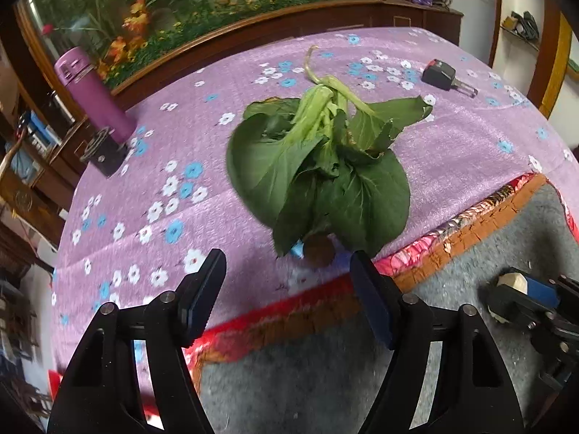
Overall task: Organize fruits
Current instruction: 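Grasp a tan cube with the right tool while the left tool nears the bok choy, then grasp the brown kiwi beside the green bok choy with the left tool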
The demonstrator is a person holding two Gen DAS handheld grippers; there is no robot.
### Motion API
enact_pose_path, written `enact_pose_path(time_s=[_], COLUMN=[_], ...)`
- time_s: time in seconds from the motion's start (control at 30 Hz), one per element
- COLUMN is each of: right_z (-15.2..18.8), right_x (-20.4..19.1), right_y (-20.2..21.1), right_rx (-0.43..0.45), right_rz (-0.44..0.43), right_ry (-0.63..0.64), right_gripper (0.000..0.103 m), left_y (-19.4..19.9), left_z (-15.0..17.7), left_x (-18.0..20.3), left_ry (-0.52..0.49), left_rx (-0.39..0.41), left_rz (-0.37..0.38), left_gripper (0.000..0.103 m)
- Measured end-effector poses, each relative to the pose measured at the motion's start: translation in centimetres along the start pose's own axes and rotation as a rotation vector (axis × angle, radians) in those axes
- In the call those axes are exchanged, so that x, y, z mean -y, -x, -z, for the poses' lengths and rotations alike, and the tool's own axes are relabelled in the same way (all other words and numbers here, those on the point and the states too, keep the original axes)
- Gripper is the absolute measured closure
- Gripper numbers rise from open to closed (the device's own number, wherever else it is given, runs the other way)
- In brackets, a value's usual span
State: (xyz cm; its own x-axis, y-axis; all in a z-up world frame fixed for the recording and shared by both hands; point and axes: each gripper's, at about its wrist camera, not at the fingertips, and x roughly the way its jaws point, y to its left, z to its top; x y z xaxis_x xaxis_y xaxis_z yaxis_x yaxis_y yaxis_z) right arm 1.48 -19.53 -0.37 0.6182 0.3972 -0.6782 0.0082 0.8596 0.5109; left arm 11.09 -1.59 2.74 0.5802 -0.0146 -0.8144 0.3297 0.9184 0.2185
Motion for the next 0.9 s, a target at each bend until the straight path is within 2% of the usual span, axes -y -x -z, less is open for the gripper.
enact_pose_path(time_s=[0.17, 0.27, 0.33, 0.37, 0.4, 0.43, 0.6, 0.9], right_z=[0.0, -0.1, -0.2, -0.2, -0.2, -0.2, -0.4, -0.6], right_x=[0.0, 0.2, 0.3, 0.3, 0.3, 0.3, 0.5, 0.0], right_y=[0.1, 0.1, 0.1, 0.1, 0.1, 0.1, 0.1, -0.1], right_rx=[-0.012, -0.016, -0.018, -0.017, -0.017, -0.017, -0.016, -0.022], right_rz=[-0.004, -0.016, -0.022, -0.022, -0.020, -0.020, -0.030, -0.017], right_ry=[-0.014, -0.029, -0.036, -0.035, -0.032, -0.031, -0.034, 0.024], right_gripper=[0.075, 0.075, 0.075, 0.075, 0.075, 0.075, 0.075, 0.075], left_y=[-1.8, -2.6, -2.7, -2.8, -2.8, -2.7, -2.0, 3.7], left_z=[-0.8, -1.0, -1.2, -1.1, -1.0, -0.8, -0.1, 2.2], left_x=[0.4, 0.5, 0.2, 0.2, 0.3, 0.5, 0.0, -0.2], left_ry=[0.002, 0.034, 0.065, 0.077, 0.076, 0.068, 0.105, 0.097], left_rx=[-0.032, -0.033, -0.033, -0.030, -0.026, -0.017, 0.004, 0.124], left_rz=[0.000, 0.027, 0.064, 0.080, 0.074, 0.061, 0.082, 0.159], left_gripper=[0.041, 0.048, 0.064, 0.069, 0.077, 0.079, 0.082, 0.082])
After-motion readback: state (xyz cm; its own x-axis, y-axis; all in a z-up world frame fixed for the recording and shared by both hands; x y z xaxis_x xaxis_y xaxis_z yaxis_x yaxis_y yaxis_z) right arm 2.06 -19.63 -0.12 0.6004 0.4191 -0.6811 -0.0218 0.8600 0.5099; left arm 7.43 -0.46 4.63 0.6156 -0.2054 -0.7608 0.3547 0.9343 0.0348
